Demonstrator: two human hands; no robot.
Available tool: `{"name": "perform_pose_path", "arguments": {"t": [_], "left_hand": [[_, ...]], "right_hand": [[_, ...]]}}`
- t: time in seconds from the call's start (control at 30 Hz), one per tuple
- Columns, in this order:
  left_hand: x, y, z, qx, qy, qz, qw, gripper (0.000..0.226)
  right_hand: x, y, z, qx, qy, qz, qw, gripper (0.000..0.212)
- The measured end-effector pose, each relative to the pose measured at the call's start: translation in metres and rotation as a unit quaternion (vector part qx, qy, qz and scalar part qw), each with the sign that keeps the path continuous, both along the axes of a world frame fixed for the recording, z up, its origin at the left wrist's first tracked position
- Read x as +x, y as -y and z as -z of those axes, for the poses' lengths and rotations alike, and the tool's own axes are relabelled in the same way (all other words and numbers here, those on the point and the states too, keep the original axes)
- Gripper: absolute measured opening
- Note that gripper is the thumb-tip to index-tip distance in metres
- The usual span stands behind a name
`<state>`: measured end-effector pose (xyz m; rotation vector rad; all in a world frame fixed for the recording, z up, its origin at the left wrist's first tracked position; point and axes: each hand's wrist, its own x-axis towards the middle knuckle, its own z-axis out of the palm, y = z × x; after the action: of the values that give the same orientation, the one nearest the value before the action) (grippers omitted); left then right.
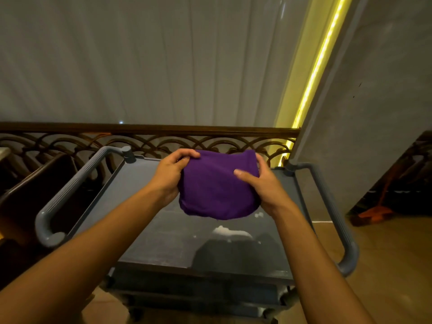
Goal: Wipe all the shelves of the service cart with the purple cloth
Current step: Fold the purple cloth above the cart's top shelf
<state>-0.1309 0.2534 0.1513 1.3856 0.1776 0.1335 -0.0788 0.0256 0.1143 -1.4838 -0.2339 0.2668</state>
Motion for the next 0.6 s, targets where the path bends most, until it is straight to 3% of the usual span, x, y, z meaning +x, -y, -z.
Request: {"name": "perform_pose_path", "arguments": {"t": [0.07, 0.13, 0.2, 0.27, 0.37, 0.5, 0.6], "left_hand": [[-0.004, -0.003, 0.002, -0.055, -0.021, -0.001, 0.998, 0.041], [-0.006, -0.009, 0.005, -0.109, -0.029, 0.036, 0.993, 0.036], [-0.009, -0.013, 0.011, -0.14, -0.036, 0.094, 0.985, 0.029], [-0.008, -0.012, 0.021, -0.145, -0.051, 0.128, 0.98, 0.049], [-0.002, -0.008, 0.035, -0.133, -0.064, 0.104, 0.984, 0.061], [0.013, -0.014, 0.041, -0.069, -0.058, 0.116, 0.989, 0.056], [0.023, -0.011, 0.05, 0.037, -0.048, 0.155, 0.986, 0.049]], "right_hand": [[-0.006, 0.005, 0.006, -0.017, -0.023, -0.066, 0.997, 0.091], [-0.012, 0.007, 0.009, -0.048, -0.017, -0.056, 0.997, 0.094], [-0.018, 0.004, 0.009, -0.051, -0.028, 0.028, 0.998, 0.076], [-0.021, 0.002, 0.013, -0.047, -0.048, 0.126, 0.99, 0.067], [-0.026, 0.007, 0.015, -0.058, 0.013, 0.132, 0.989, 0.075], [-0.025, 0.016, 0.013, -0.184, 0.087, -0.066, 0.977, 0.047], [-0.018, 0.021, 0.024, -0.23, 0.063, -0.02, 0.971, 0.048]]}}
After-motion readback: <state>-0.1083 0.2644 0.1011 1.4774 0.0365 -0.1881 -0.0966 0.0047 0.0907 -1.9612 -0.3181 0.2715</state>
